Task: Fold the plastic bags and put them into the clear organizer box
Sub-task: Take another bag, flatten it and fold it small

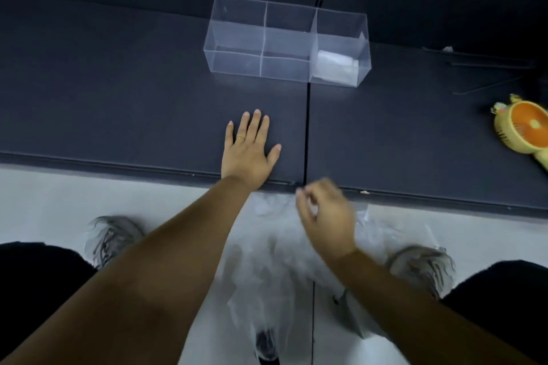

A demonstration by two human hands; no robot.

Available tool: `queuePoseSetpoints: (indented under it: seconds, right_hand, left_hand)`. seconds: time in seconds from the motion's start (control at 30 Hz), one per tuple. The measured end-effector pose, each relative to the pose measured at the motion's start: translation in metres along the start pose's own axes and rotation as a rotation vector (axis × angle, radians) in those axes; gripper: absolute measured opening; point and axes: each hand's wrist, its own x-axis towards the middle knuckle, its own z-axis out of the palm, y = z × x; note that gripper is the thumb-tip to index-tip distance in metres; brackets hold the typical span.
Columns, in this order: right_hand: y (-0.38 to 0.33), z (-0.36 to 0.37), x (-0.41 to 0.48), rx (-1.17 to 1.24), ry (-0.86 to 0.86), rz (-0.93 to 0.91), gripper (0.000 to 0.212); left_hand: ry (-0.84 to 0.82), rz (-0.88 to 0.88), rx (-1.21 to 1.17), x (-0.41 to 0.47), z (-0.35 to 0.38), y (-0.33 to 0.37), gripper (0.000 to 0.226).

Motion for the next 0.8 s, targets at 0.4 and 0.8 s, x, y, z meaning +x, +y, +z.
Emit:
queuePoseSetpoints:
  seconds: [0.4, 0.8]
  right_hand:
    - [0.037, -0.031, -0.038, 0.179, -0.487, 0.718, 0.032]
    - [0.0, -0.13, 0.093, 1.152, -0.351, 0.793, 0.03]
  left_hand:
    - [-0.124, -0.028, -0.056, -0.046, -0.011, -0.017, 0.07]
    - [-0.627, 0.04, -1.234, -0.071, -0.12, 0.038, 0.014]
